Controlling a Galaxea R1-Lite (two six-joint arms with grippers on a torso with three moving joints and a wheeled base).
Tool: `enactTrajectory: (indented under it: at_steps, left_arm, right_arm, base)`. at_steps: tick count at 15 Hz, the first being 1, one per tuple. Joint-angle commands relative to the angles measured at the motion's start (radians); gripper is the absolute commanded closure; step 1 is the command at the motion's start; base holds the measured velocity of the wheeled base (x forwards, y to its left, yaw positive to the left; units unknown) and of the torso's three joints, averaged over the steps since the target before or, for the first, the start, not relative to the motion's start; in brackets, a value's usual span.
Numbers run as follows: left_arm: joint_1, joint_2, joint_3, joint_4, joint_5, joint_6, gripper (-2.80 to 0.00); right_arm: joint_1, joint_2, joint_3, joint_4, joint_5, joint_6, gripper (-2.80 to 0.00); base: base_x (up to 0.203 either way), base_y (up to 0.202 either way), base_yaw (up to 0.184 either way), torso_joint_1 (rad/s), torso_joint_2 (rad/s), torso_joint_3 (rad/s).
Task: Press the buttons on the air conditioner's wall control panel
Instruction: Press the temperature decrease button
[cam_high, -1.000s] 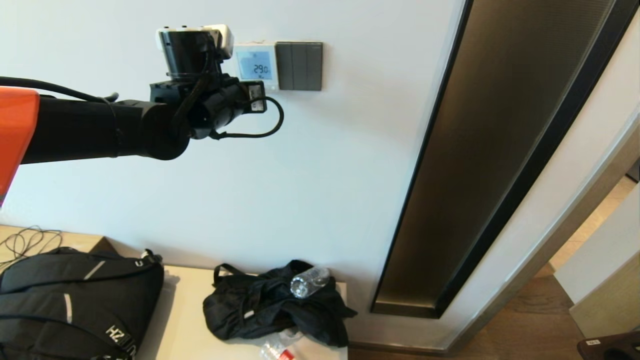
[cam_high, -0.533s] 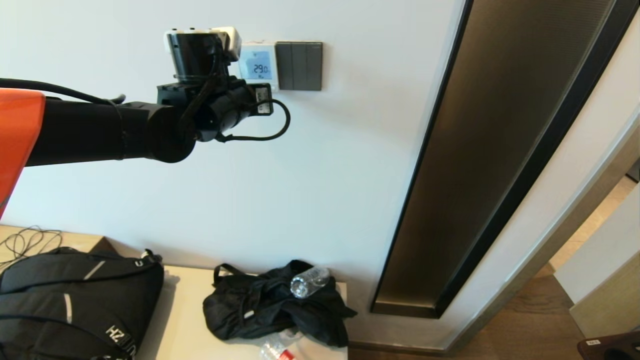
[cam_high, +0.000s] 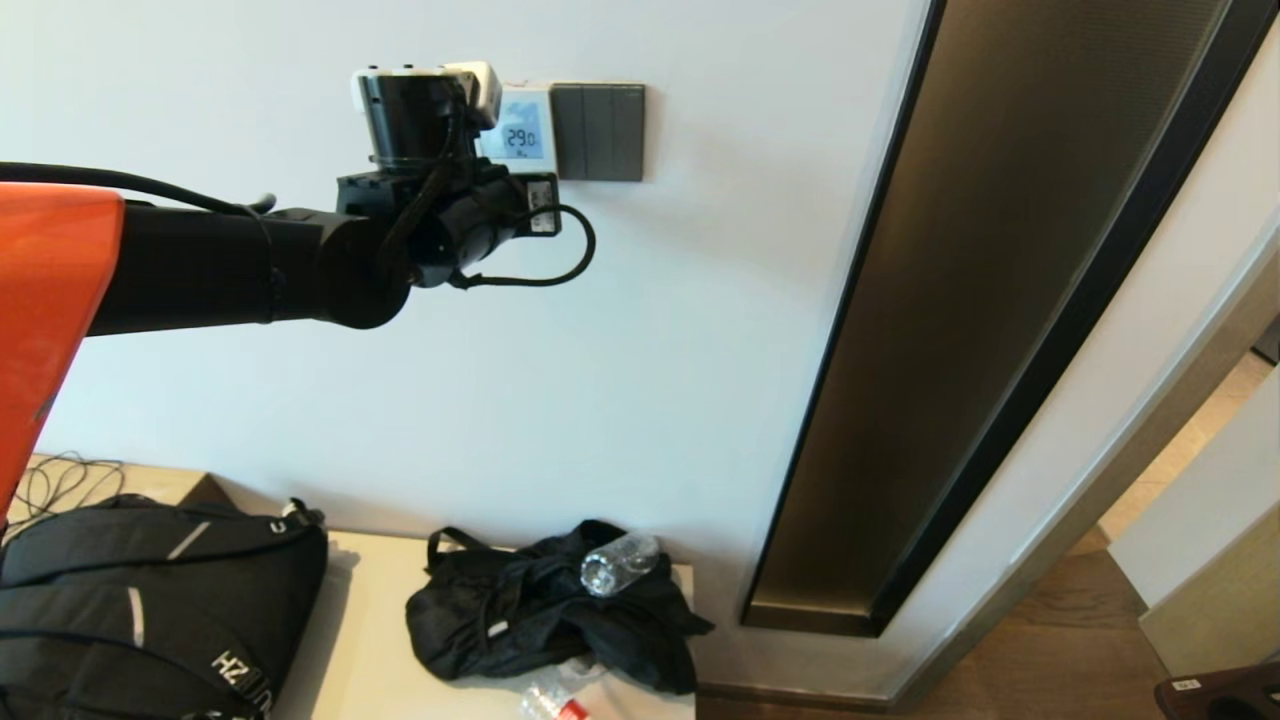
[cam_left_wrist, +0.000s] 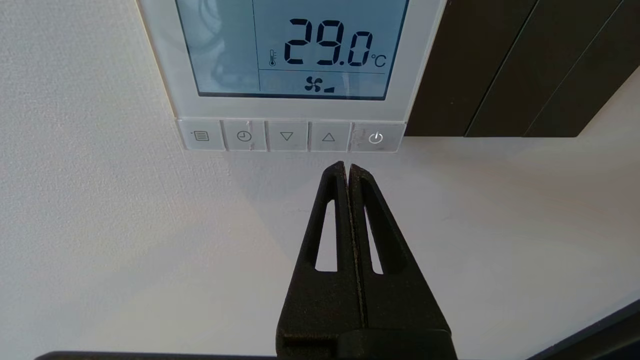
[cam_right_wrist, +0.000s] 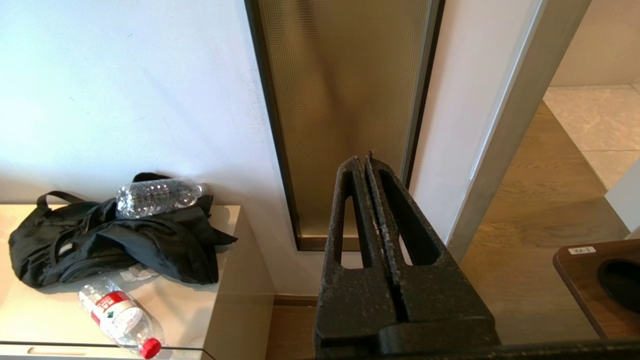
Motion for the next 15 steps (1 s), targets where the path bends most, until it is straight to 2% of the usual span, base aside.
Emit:
enactTrajectory:
  at_steps: [1, 7, 15]
  left_arm:
    - [0.001, 0.014, -0.015, -0.001, 0.002, -0.001, 0.00]
    - [0.002, 0.055, -0.093, 0.042, 0.003, -0.004, 0.00]
    - [0.028, 0.058, -0.099, 0.043, 0.003, -0.004, 0.00]
  right_arm:
    - [0.000, 0.000, 0.000, 0.000, 0.000, 0.000, 0.00]
    - [0.000, 0.001, 0.001, 0.000, 0.001, 0.000, 0.00]
    - [0.000, 0.000, 0.001, 0.000, 0.001, 0.000, 0.00]
  base:
    - [0.000, 0.000, 0.000, 0.000, 0.00, 0.000]
    - [0.000, 0.000, 0.000, 0.000, 0.00, 0.000]
    - [0.000, 0.000, 0.000, 0.000, 0.00, 0.000]
